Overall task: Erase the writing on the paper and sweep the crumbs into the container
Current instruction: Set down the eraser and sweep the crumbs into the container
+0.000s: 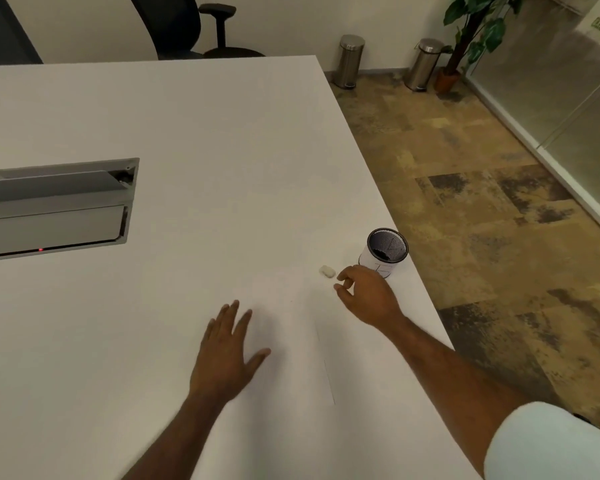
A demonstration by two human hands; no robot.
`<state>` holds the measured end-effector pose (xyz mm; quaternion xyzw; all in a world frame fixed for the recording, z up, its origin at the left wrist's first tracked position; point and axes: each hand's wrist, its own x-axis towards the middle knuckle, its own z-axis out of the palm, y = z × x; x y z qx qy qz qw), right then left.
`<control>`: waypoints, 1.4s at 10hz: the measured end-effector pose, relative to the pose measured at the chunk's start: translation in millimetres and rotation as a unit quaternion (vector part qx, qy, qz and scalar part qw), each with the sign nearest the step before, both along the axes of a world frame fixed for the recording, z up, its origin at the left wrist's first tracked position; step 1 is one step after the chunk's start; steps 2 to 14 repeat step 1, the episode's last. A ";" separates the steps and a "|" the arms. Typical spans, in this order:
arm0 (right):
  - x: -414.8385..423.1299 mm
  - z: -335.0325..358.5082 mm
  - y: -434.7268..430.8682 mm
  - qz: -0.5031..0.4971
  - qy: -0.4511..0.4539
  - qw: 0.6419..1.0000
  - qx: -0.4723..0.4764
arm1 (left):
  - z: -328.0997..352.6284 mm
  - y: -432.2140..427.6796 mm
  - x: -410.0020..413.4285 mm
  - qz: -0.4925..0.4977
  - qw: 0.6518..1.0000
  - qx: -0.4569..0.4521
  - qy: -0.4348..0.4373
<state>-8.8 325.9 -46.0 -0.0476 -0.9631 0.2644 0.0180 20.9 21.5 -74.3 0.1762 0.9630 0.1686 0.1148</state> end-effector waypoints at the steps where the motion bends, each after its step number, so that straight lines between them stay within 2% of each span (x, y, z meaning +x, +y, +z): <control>1: -5.3 34.1 9.0 -0.003 0.019 1.000 0.013 | 31.2 -18.8 -24.3 0.002 0.999 0.008 0.036; 14: -5.3 34.1 9.0 -0.003 0.019 1.000 0.013 | 31.2 -18.8 -24.3 0.002 0.999 0.008 0.036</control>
